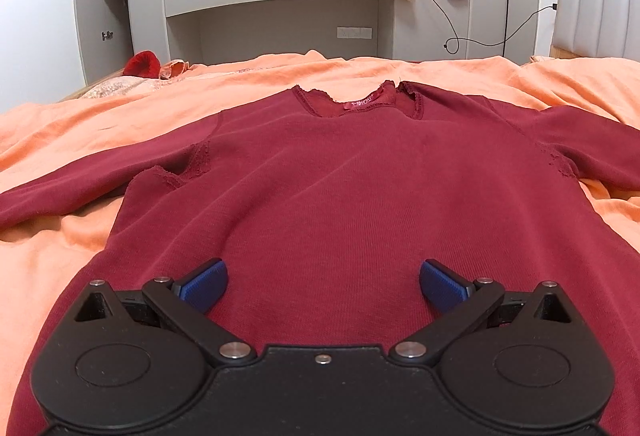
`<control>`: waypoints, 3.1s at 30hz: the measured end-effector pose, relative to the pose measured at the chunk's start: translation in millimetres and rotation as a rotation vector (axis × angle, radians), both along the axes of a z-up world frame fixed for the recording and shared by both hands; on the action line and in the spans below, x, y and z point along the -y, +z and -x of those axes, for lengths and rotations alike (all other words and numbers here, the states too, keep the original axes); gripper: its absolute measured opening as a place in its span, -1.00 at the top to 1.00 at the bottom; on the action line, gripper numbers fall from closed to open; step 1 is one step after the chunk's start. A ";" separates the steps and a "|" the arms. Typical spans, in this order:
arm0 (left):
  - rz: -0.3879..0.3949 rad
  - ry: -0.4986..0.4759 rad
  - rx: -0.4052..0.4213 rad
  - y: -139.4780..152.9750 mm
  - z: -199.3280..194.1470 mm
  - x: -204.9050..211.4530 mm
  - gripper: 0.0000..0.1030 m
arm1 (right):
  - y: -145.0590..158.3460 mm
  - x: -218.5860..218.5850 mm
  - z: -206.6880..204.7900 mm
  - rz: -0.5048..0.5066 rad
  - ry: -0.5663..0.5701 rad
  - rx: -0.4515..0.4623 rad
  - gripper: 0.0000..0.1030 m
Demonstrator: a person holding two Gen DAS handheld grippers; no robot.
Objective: Fold small clothes
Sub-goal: 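Close the right gripper on the sleeve cuff, then lift the cuff with the right gripper and carry it across the body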
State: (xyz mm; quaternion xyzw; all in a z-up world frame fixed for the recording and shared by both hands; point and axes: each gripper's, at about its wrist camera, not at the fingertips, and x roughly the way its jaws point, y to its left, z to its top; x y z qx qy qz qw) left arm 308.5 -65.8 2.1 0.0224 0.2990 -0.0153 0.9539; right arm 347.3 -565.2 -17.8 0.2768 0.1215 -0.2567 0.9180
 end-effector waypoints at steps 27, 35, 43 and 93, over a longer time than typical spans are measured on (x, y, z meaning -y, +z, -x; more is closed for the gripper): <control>-0.033 -0.002 0.013 -3.0 6.7 4.9 -0.99 | 4.3 -36.2 -16.3 0.217 -0.043 -0.097 0.86; -0.031 -0.002 0.007 -2.7 5.7 4.8 -0.99 | 18.2 -53.3 -13.3 0.284 0.014 -0.050 0.89; 0.011 0.004 -0.042 6.1 -1.7 -1.8 -0.99 | 50.7 -107.4 -8.1 0.400 0.135 0.002 0.89; 0.262 0.318 0.073 55.9 29.5 -145.2 -0.99 | 4.3 -465.1 66.6 1.033 1.301 -0.092 -0.26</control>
